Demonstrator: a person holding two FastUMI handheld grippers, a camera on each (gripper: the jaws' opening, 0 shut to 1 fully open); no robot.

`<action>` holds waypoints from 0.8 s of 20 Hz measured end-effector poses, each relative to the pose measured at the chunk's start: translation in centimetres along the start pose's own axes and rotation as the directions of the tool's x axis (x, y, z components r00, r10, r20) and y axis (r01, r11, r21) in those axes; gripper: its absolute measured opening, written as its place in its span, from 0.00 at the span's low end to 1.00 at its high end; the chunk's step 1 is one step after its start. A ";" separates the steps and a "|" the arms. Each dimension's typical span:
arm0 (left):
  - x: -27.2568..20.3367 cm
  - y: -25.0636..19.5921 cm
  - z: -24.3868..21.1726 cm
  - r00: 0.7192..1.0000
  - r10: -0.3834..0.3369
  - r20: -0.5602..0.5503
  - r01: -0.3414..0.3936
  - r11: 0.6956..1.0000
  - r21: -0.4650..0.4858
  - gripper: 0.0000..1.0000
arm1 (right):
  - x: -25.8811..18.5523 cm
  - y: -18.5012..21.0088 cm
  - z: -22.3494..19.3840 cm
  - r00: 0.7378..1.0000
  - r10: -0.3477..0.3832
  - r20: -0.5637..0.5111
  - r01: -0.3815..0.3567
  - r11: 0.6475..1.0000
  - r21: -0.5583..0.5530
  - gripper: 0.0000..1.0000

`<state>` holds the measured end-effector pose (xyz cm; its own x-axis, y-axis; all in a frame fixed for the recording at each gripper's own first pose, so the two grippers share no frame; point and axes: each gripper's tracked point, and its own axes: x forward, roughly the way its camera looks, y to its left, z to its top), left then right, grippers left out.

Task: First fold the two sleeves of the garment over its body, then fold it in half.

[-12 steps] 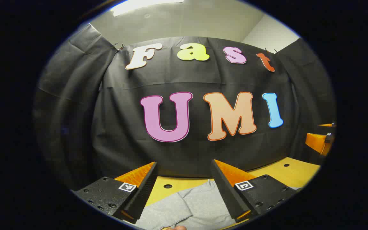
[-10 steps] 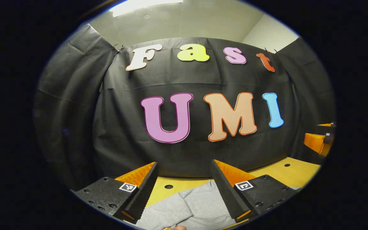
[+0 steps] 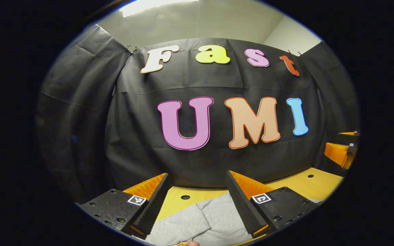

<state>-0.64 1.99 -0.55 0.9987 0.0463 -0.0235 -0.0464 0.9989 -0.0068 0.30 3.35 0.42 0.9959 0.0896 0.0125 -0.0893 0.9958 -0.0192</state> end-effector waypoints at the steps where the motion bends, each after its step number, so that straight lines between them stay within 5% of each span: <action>1: 0.0 0.1 0.0 1.000 0.001 0.001 -0.001 1.000 -0.001 0.96 | -0.1 0.1 0.0 1.000 0.001 -0.002 -0.001 1.000 -0.001 0.99; 16: -0.5 0.0 0.1 1.000 -0.011 0.012 0.010 1.000 0.028 0.96 | -0.5 -1.0 -1.7 0.999 -0.019 -0.042 0.019 1.000 -0.006 1.00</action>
<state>-1.16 1.99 -0.45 0.9993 0.0358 -0.0111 -0.0356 0.9992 0.0208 -0.05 2.28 -1.31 0.9971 0.0698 -0.0287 -0.0705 0.9972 -0.0249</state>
